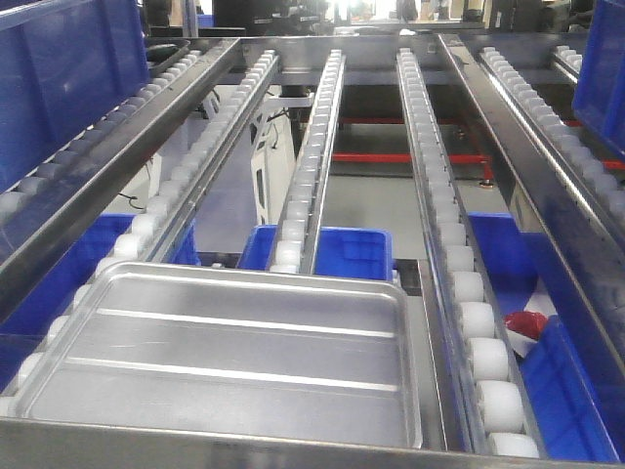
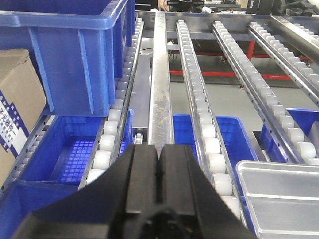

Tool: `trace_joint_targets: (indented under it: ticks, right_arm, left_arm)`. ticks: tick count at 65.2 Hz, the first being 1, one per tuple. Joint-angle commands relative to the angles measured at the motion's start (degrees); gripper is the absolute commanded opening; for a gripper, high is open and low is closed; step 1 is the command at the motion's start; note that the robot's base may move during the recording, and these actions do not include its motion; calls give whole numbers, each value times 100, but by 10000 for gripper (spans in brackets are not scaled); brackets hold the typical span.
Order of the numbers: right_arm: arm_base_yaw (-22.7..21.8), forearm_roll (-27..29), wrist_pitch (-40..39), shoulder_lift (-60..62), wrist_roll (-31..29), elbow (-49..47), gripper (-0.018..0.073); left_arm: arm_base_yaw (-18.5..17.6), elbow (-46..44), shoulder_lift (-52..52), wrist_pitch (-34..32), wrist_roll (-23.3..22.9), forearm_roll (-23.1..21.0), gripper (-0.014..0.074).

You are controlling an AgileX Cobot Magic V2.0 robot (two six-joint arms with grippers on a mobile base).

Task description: Grab silver tray and stack on right shelf

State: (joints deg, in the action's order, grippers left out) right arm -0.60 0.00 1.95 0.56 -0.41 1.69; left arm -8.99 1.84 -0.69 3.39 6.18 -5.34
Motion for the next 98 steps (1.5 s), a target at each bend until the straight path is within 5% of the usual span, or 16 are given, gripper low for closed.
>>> trace_joint_targets:
  ticks: [1,52,61,75,86,98]
  right_arm:
    - [-36,-47,-531,123,-46,-111,54]
    - [-37,-47,-829,123,-46,-111,54]
    - [-37,0,-1212,123,41,-238,54]
    - [-31,0,-434,-243,259,-1564,54]
    - [247,0,300,-982,323,-2430,67]
    - [679,252,896,-1740,323,-2892,272]
  left_arm:
    - [76,98,-92,-496,-9,-42,-101]
    - [76,98,-92,-954,-9,-64,-101]
    - [76,-132,-45,-1579,-9,-622,-101]
    - [76,-2101,742,278,-9,-17,-100]
    - [76,-3640,2264,1798,-9,-17,-100]
    - [76,-4313,3817,2295,1,-141,-95]
